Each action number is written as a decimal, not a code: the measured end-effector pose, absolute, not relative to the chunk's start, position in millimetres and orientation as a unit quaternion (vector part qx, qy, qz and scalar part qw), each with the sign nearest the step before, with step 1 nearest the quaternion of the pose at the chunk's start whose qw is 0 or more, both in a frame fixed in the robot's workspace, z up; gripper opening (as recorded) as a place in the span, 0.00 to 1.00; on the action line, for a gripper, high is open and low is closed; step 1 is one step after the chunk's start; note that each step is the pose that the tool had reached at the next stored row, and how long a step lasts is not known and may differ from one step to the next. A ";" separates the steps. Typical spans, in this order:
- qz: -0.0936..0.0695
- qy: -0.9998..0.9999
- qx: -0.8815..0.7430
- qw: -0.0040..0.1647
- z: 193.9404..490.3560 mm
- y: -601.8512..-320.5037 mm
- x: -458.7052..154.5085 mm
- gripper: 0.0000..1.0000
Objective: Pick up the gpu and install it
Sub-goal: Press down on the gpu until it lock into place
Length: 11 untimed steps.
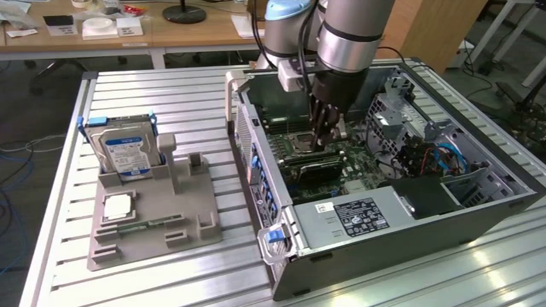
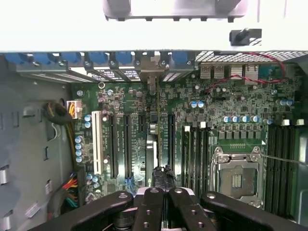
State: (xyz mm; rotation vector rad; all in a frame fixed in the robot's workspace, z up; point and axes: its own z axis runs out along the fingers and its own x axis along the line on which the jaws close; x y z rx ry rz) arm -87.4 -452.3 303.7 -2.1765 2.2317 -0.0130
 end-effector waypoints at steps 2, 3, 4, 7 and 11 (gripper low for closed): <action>-0.005 0.716 -0.698 0.012 308.3 -452.2 -87.5 0.11; -0.005 0.716 -0.698 0.011 310.3 -452.1 -87.5 0.11; -0.005 0.716 -0.698 0.011 312.4 -452.0 -87.4 0.11; -0.006 0.716 -0.698 0.011 318.9 -451.8 -87.4 0.11; -0.006 0.716 -0.698 0.011 324.8 -451.5 -87.4 0.11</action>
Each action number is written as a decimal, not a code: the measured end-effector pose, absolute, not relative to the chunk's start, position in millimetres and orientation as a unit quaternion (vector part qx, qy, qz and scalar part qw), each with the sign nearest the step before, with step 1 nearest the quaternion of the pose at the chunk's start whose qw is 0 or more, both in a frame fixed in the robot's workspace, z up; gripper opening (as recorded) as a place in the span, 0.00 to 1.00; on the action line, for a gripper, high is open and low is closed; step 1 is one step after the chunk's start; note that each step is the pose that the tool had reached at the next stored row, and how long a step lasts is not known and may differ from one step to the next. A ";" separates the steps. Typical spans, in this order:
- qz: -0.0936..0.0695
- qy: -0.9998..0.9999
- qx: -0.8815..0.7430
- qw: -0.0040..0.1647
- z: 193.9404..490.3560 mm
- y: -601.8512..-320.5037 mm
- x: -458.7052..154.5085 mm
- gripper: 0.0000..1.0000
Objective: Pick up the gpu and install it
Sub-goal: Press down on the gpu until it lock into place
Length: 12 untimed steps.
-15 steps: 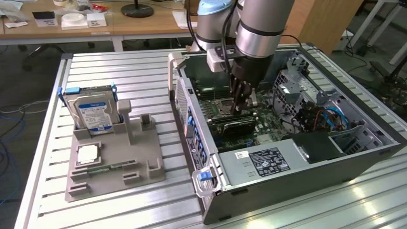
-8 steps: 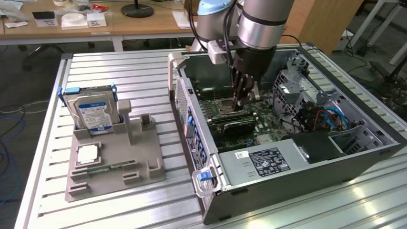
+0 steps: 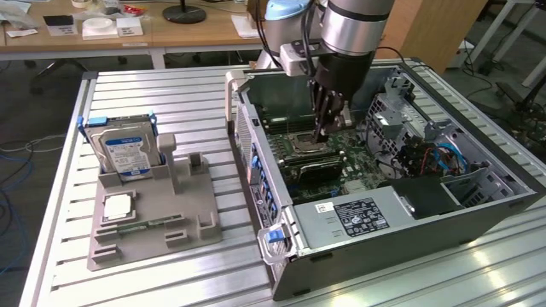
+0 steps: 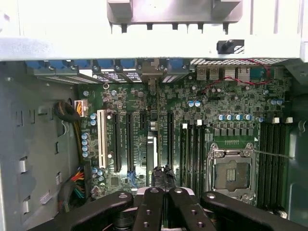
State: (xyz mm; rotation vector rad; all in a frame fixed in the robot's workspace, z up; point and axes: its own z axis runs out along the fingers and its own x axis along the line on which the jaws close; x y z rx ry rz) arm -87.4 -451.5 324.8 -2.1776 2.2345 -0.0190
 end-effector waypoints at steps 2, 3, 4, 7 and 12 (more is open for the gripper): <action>-0.006 0.716 -0.698 0.011 327.4 -451.1 -87.5 0.11; -0.006 0.716 -0.698 0.011 328.3 -450.9 -87.5 0.11; -0.006 0.716 -0.698 0.011 329.3 -450.6 -87.5 0.11; -0.006 0.716 -0.698 0.011 333.2 -450.0 -87.4 0.11; -0.007 0.716 -0.698 0.011 336.2 -449.7 -87.4 0.11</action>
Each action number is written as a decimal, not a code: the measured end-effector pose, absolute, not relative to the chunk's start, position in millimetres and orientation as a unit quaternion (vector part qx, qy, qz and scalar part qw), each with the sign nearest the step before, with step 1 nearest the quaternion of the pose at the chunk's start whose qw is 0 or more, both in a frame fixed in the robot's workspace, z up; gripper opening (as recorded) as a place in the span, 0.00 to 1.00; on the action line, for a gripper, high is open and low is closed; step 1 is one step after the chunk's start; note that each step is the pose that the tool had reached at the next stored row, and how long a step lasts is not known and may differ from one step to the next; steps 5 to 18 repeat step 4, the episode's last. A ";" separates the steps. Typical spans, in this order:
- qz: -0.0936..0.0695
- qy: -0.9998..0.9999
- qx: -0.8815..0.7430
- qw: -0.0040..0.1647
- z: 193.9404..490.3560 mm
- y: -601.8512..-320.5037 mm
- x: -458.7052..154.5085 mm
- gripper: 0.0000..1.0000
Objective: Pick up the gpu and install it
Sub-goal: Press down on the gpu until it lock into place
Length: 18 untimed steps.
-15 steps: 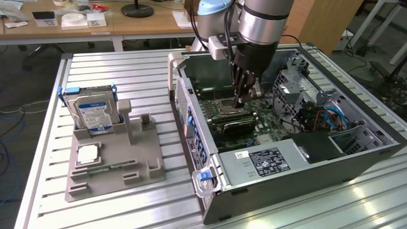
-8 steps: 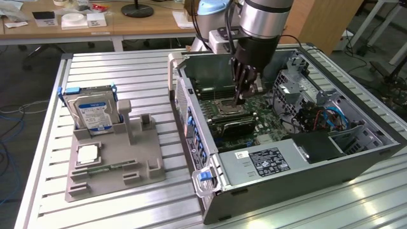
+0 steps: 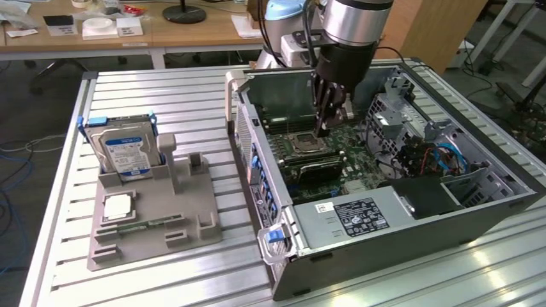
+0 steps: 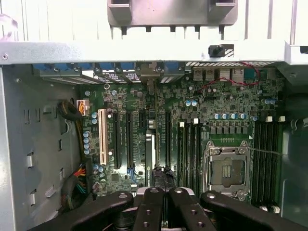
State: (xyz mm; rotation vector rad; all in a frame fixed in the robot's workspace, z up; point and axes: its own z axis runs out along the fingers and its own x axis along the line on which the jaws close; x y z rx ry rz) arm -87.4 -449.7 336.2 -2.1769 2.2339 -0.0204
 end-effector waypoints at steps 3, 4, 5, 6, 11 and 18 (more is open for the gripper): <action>-0.007 0.716 -0.698 0.011 336.2 -449.7 -87.4 0.11; -0.007 0.716 -0.698 0.011 336.2 -449.7 -87.4 0.11; -0.007 0.716 -0.698 0.011 336.2 -449.7 -87.4 0.11; -0.007 0.716 -0.698 0.011 336.2 -449.7 -87.4 0.11; -0.007 0.716 -0.698 0.011 336.2 -449.7 -87.4 0.11; -0.007 0.716 -0.698 0.011 336.2 -449.7 -87.4 0.11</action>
